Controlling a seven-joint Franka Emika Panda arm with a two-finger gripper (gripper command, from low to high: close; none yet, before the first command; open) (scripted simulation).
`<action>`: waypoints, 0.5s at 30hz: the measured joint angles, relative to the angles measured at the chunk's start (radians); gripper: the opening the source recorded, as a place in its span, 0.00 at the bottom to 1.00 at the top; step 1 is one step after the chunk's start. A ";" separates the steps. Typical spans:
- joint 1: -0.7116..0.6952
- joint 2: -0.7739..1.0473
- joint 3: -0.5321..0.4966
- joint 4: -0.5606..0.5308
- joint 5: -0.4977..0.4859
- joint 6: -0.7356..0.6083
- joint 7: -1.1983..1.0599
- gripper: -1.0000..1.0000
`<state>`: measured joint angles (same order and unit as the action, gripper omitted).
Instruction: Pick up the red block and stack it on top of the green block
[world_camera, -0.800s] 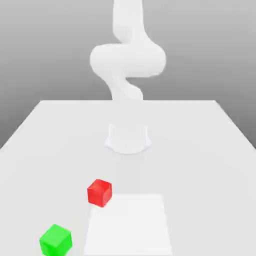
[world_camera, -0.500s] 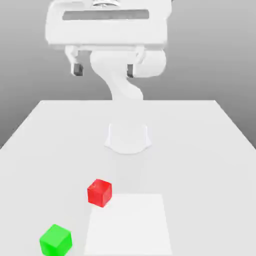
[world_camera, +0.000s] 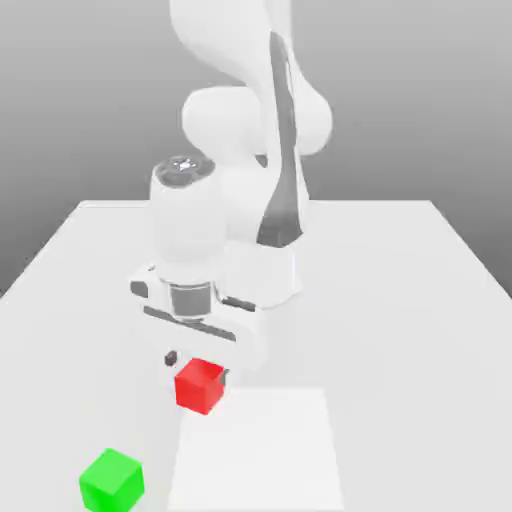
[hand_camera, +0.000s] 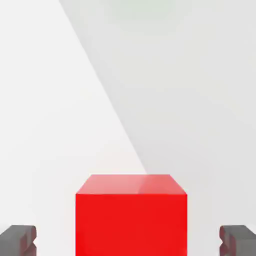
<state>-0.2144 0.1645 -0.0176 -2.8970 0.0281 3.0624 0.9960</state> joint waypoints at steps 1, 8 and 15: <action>0.000 0.000 0.000 0.000 0.000 0.000 0.000 0.00; -0.004 -0.015 0.003 -0.002 -0.007 -0.013 0.006 0.00; -0.010 -0.246 0.001 -0.030 -0.029 -0.215 0.019 0.00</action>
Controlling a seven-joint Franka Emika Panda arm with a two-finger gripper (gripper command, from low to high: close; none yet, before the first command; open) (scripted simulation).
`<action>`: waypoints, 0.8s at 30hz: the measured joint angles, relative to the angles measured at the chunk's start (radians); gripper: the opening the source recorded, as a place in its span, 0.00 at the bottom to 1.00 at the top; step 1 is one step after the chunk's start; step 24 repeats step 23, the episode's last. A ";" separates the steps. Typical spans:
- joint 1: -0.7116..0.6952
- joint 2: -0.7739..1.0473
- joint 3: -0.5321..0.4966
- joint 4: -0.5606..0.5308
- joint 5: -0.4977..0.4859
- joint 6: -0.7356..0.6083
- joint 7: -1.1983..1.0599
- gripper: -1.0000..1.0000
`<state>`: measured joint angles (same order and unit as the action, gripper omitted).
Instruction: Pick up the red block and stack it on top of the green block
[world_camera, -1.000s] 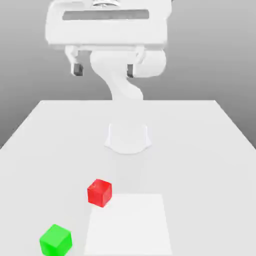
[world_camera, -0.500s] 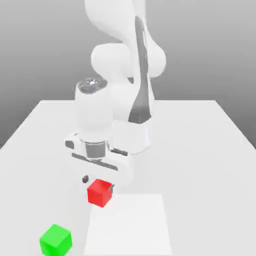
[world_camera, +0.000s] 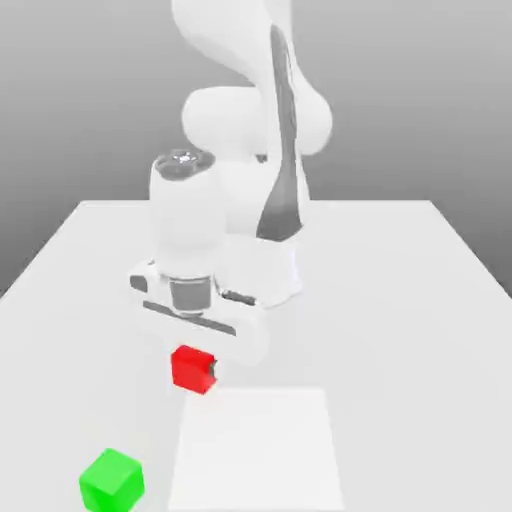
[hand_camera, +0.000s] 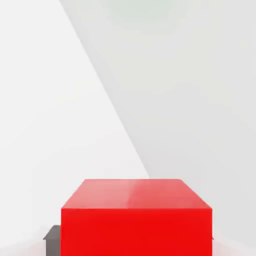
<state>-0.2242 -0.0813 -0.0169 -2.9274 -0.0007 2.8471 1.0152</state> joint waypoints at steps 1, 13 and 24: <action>0.003 -0.002 -0.004 0.021 0.011 -0.023 -0.011 0.00; -0.038 0.204 -0.037 0.440 0.047 -0.238 -0.115 0.00; -0.051 0.401 -0.040 0.547 0.044 -0.147 -0.133 1.00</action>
